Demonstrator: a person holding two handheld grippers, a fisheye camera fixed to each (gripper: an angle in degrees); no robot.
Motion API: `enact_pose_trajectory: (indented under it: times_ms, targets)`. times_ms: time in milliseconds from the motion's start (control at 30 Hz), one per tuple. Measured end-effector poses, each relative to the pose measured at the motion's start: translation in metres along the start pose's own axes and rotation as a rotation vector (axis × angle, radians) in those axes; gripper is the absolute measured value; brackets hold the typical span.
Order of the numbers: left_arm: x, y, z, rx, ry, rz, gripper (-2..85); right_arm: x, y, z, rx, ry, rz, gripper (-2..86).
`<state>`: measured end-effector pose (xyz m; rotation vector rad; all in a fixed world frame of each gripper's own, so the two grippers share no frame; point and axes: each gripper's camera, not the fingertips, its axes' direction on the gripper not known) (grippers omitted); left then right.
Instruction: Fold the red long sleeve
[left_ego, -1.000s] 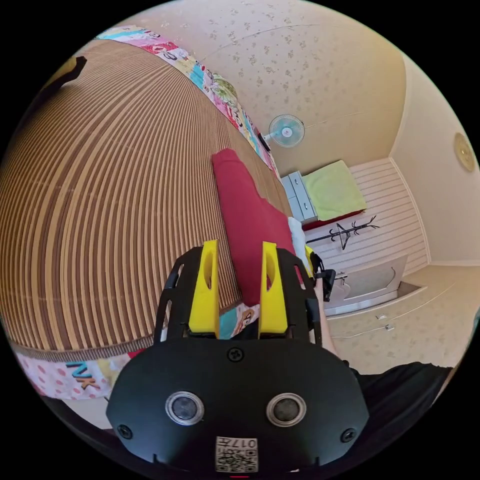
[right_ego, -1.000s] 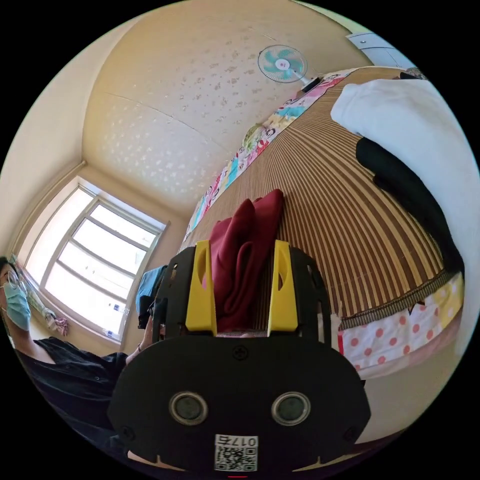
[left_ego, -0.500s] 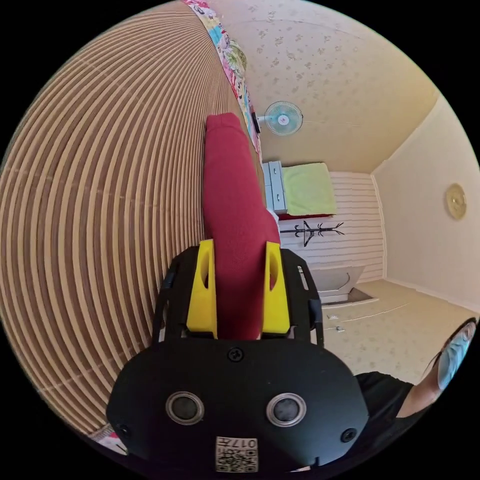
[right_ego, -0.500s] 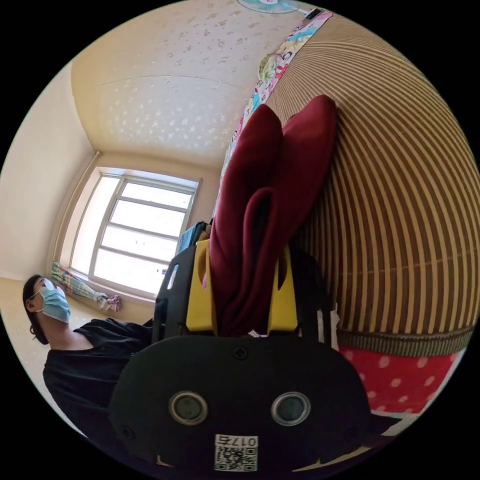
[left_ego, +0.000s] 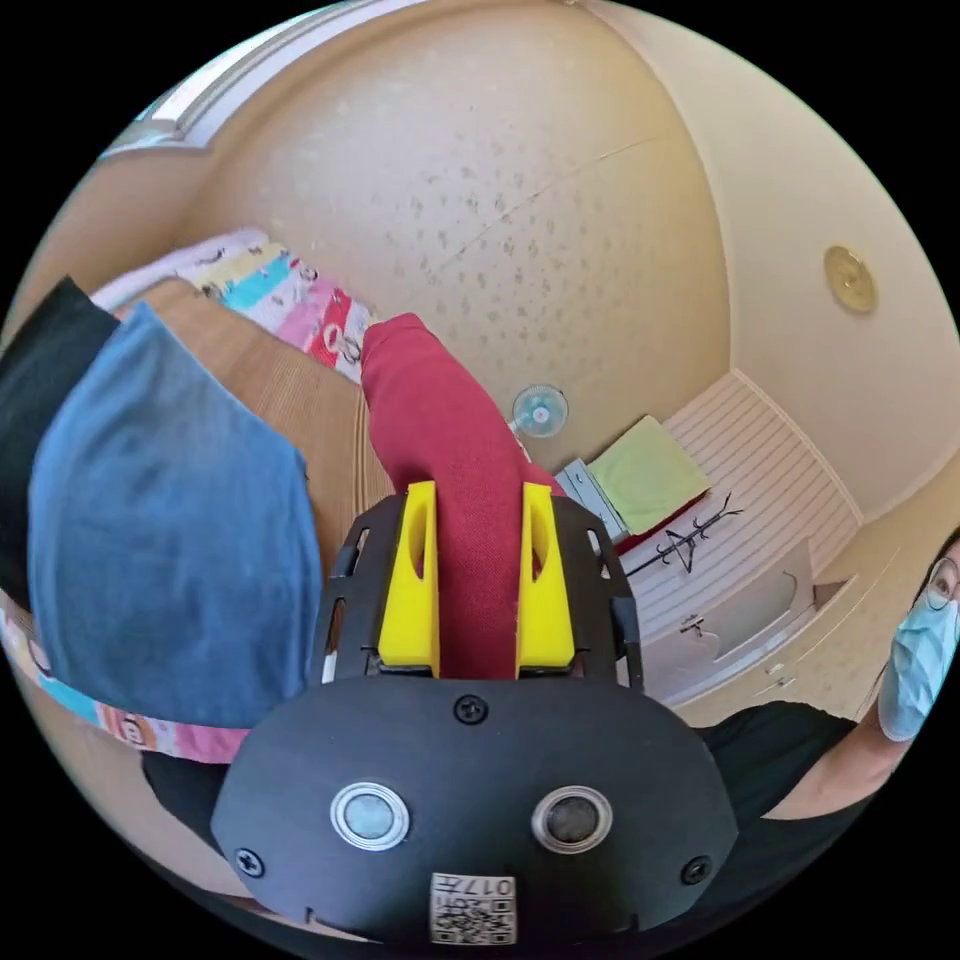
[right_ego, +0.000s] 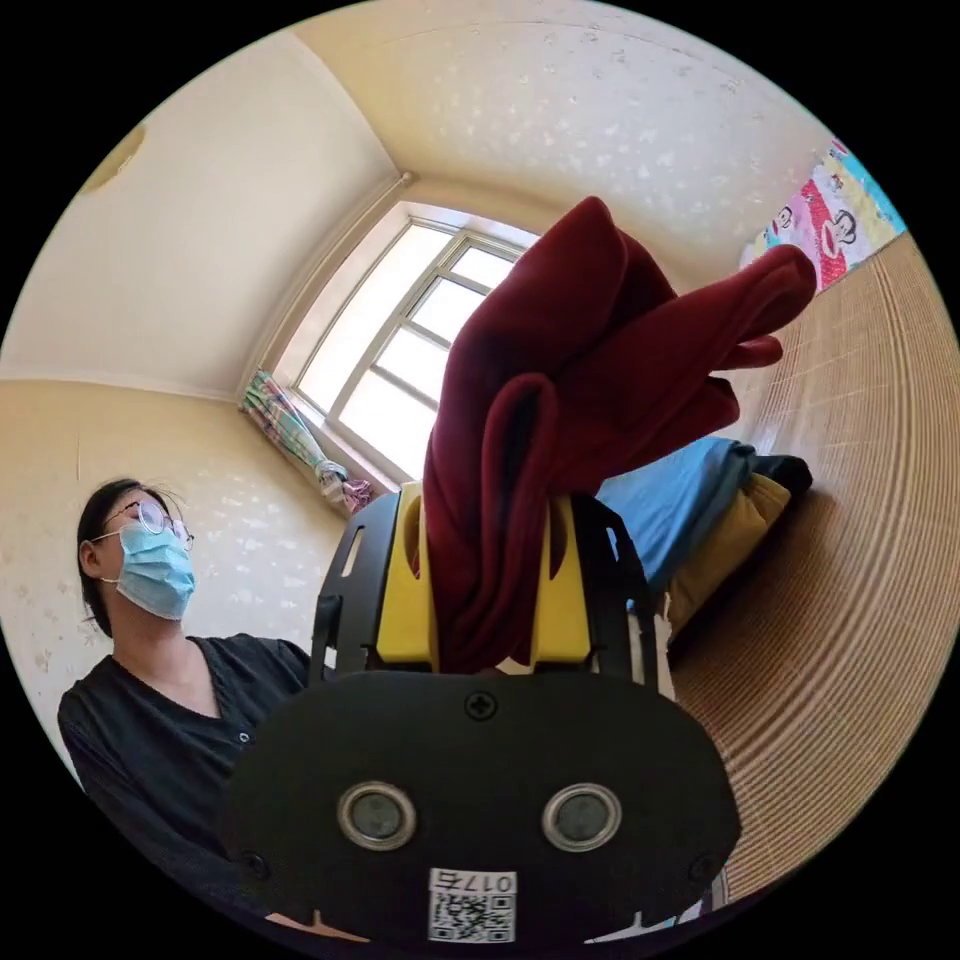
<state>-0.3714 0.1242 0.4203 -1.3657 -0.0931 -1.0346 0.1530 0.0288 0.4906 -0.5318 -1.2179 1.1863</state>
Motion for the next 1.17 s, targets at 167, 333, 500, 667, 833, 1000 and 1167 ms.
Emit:
enact_pose_trajectory:
  times_ms: [167, 333, 500, 667, 833, 1000, 1167]
  targets:
    - [-0.047, -0.094, -0.132, 0.105, -0.336, -0.041, 12.6, 0.039, -0.047, 0.221, -0.042, 0.128, 0.082, 15.3]
    - [-0.105, -0.050, -0.146, 0.242, -0.565, -0.119, 10.4, 0.124, 0.012, 0.327, -0.298, 0.475, 0.181, 11.7]
    - [-0.171, 0.050, -0.036, 0.043, -0.477, -0.096, 9.1, 0.133, 0.079, 0.297, -0.362, 0.509, -0.027, 3.0]
    - [-0.114, 0.110, -0.060, 0.215, -0.435, -0.151, 7.9, 0.107, 0.130, 0.158, -0.285, 0.604, -0.261, 1.0]
    - [-0.028, 0.199, -0.043, 0.255, -0.265, -0.015, 7.3, 0.086, 0.213, -0.062, 0.072, 0.941, -0.119, 0.6]
    - [0.002, 0.275, 0.067, -0.121, -0.040, -0.063, 6.4, 0.040, 0.288, -0.193, 0.383, 1.380, 0.096, 1.9]
    - [0.014, 0.312, 0.173, -0.502, 0.191, -0.180, 5.2, 0.015, 0.284, -0.270, 0.525, 1.783, 0.283, 7.9]
